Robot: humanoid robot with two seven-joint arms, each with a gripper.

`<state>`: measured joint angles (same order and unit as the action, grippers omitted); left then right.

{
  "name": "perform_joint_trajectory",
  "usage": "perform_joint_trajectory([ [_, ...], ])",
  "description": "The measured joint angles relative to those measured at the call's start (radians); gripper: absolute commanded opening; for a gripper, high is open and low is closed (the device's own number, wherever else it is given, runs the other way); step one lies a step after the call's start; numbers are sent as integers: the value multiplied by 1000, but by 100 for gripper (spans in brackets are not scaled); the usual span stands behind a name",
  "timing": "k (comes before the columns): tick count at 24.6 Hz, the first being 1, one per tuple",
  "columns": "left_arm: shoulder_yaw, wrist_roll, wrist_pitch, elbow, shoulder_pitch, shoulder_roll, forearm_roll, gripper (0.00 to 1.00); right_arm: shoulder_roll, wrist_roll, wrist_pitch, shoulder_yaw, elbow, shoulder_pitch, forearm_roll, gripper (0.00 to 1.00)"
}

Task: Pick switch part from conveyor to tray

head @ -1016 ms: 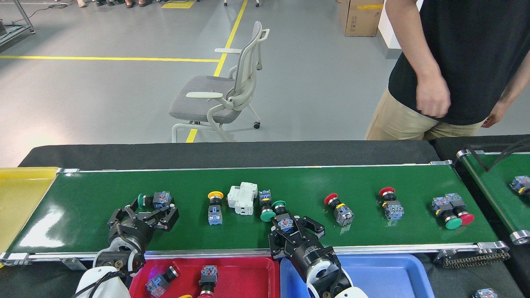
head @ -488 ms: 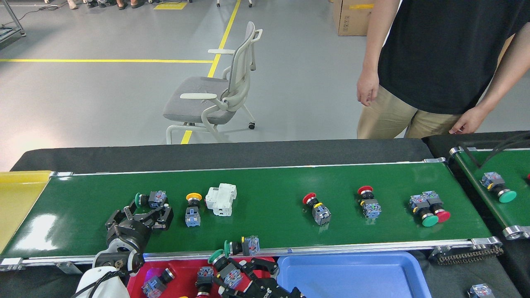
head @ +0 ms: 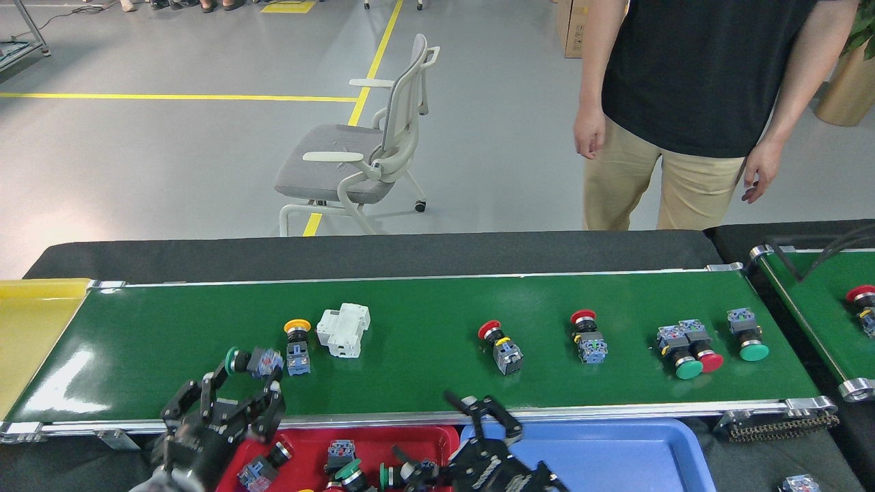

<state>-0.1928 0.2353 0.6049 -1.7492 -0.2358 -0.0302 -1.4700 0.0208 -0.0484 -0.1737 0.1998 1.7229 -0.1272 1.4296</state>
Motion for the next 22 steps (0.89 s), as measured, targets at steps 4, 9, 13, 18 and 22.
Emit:
perform_joint_trajectory([
  [4,-3,-1,145,-12,-41,59,0,100,40,108,85,-296,2,-98,-1,100],
  [9,-36,-1,173,-13,-43,73,0,100,40,145,106,-406,-25,-138,-33,100],
  [13,-96,0,144,-14,-42,76,0,100,41,78,111,-406,-26,-116,-40,100],
  [18,-192,-32,-59,-14,-17,74,-2,100,41,-16,114,-350,-28,-73,3,100],
  [22,-254,-119,-141,-4,3,49,-9,100,41,-52,130,-291,-55,-28,50,99],
])
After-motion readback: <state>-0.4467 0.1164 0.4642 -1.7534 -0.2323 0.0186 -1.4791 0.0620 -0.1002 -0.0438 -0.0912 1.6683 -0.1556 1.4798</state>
